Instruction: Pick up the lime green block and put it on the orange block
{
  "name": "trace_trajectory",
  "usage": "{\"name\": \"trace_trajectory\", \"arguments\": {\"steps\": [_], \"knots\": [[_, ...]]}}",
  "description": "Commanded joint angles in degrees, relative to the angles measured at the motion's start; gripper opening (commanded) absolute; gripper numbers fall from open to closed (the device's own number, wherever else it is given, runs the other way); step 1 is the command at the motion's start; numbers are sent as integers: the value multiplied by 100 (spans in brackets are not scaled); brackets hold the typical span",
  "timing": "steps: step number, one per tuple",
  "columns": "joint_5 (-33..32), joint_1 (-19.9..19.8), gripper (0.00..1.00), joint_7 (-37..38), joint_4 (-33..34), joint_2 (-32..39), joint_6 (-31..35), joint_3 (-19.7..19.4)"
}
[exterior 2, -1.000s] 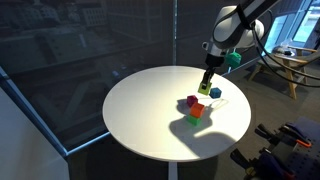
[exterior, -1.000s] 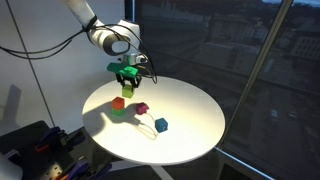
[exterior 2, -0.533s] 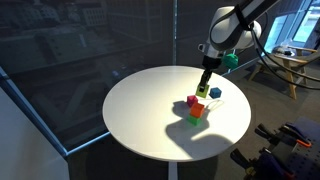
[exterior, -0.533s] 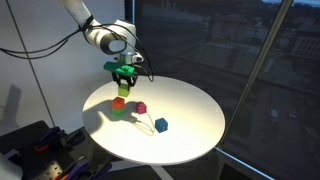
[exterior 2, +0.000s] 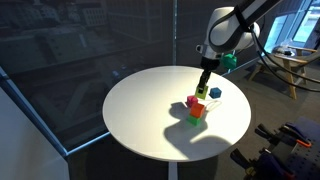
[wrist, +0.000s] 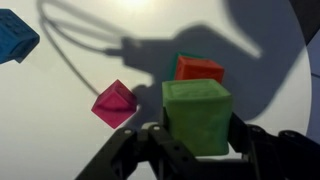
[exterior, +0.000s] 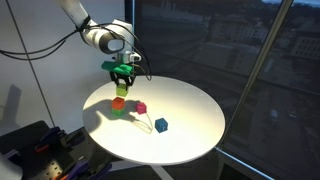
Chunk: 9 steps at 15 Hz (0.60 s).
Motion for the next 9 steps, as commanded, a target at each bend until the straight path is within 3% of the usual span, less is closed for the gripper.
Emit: {"name": "trace_trajectory", "arguments": {"steps": [1, 9], "knots": [[-362, 144, 30, 511, -10, -118, -36, -72], [-689, 342, 30, 1100, 35, -45, -30, -45]]}}
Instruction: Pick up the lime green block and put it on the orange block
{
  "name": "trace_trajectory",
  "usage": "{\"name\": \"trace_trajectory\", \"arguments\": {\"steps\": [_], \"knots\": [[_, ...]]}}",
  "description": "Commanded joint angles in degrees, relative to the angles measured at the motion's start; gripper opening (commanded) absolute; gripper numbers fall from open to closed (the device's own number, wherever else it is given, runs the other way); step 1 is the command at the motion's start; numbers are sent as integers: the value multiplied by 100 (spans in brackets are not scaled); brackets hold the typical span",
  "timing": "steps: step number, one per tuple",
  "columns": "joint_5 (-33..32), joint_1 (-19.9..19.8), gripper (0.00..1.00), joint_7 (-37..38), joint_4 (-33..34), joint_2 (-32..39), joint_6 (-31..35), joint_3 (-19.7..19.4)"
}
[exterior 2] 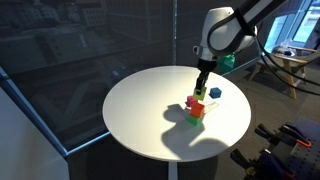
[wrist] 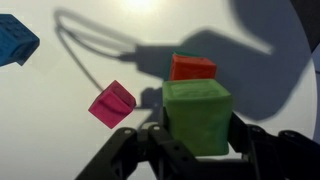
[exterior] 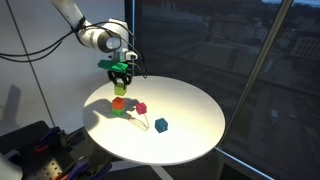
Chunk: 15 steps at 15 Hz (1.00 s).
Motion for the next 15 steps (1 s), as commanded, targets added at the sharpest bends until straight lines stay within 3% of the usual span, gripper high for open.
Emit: {"name": "trace_trajectory", "arguments": {"steps": [1, 15], "knots": [[-180, 113, 30, 316, 26, -22, -23, -33], [-192, 196, 30, 414, 318, 514, -20, -14]]}}
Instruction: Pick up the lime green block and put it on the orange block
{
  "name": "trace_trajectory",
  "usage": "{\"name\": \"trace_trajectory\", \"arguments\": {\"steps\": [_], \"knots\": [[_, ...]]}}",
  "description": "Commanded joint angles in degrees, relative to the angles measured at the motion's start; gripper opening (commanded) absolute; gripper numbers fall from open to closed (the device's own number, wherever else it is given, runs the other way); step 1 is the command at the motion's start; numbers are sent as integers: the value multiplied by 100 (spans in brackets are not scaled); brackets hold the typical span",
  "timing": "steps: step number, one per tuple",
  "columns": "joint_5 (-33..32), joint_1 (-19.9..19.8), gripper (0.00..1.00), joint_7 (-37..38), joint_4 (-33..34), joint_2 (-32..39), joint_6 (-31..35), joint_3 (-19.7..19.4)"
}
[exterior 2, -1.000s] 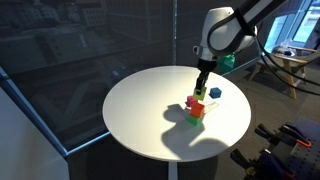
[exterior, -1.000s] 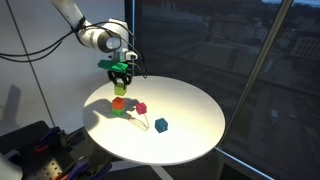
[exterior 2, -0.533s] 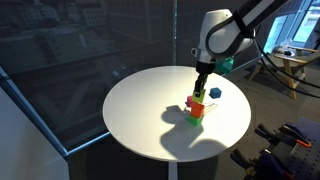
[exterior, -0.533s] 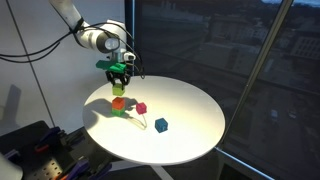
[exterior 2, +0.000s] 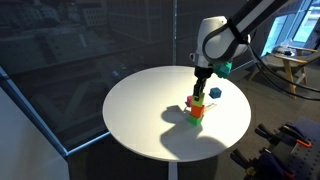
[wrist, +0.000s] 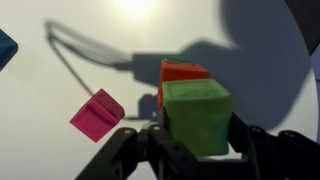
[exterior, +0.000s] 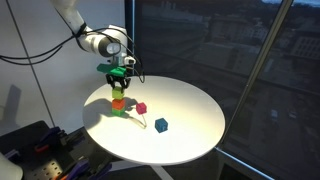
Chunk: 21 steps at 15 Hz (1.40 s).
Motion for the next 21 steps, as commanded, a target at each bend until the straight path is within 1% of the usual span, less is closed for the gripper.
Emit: {"name": "trace_trajectory", "arguments": {"steps": [1, 2, 3, 4, 5, 6, 7, 8, 13, 21], "knots": [[-120, 36, 46, 230, 189, 135, -29, -11], [-118, 38, 79, 242, 201, 148, -40, -11], [-121, 40, 78, 257, 211, 160, -46, -13], [-118, 38, 80, 269, 218, 167, -49, -12], [-114, 35, 84, 277, 219, 167, -50, -12], [-116, 34, 94, 285, 214, 164, -42, -15], [-113, 30, 99, 282, 209, 160, -39, -14], [-113, 27, 100, 278, 203, 155, -44, -15], [-54, -26, 100, 207, 109, 20, -63, -8], [142, -250, 100, 43, -253, -551, -83, -30]]}}
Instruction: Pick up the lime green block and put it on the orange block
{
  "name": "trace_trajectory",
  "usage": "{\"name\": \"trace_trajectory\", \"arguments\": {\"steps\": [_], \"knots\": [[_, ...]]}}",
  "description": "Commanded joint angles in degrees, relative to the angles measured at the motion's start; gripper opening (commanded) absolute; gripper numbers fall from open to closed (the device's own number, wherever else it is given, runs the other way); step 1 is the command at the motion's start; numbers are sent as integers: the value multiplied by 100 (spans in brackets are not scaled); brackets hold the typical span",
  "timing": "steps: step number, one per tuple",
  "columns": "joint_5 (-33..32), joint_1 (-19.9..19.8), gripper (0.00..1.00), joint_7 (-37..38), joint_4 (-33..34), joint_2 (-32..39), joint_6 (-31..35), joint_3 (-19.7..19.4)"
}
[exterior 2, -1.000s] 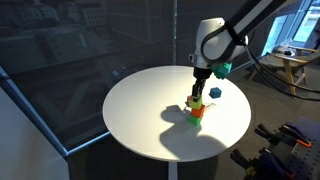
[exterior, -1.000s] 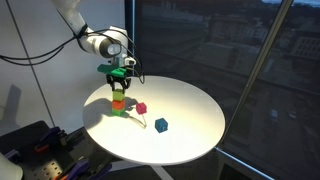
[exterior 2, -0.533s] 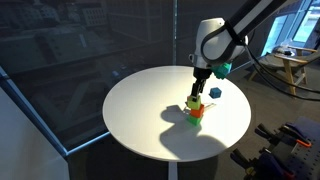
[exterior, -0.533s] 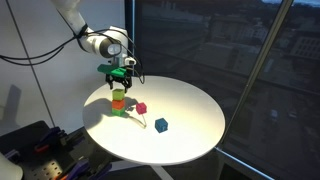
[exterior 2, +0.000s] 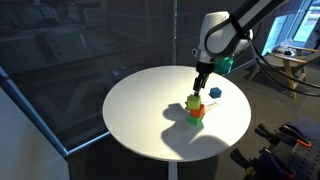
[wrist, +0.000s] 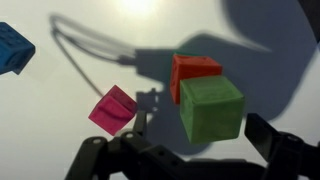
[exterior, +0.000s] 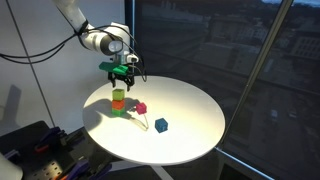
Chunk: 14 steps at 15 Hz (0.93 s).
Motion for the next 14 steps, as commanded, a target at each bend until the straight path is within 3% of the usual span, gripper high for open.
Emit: {"name": "trace_trajectory", "arguments": {"steps": [1, 14], "knots": [[152, -113, 100, -61, -326, -494, -77, -19], [371, -284, 100, 430, -1357, -1731, -34, -577]]}}
